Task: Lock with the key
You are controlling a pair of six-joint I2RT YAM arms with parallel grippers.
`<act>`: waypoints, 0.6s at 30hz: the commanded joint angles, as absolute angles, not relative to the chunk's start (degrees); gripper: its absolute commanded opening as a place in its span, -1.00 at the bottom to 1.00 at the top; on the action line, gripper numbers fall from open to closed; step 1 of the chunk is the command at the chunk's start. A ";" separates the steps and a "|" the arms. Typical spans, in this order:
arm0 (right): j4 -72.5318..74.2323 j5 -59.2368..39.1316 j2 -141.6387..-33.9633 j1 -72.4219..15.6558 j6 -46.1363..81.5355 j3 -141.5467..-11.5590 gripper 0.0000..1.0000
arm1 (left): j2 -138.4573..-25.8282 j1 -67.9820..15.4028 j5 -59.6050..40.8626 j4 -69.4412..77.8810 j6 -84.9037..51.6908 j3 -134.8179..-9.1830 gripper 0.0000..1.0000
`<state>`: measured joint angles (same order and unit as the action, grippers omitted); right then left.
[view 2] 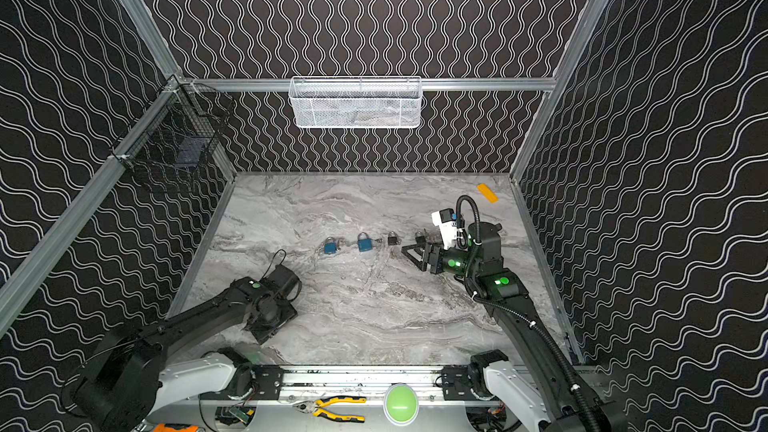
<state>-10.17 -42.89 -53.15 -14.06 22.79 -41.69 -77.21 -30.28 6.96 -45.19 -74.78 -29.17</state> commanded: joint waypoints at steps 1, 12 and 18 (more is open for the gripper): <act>-10.02 -42.98 -53.33 -14.05 21.63 -41.66 0.33 | -78.54 -30.14 5.61 -35.16 -73.18 -26.63 0.46; -10.31 -42.19 -54.04 -14.06 21.73 -41.96 0.33 | -89.67 -33.81 3.56 -25.98 -69.26 -33.72 0.43; -10.46 -41.57 -54.55 -13.99 21.61 -42.14 0.33 | -92.22 -35.80 2.43 -23.63 -68.56 -37.05 0.43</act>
<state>-10.61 -42.02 -54.24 -14.02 22.00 -41.71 -90.13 -35.00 11.44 -36.12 -68.95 -37.41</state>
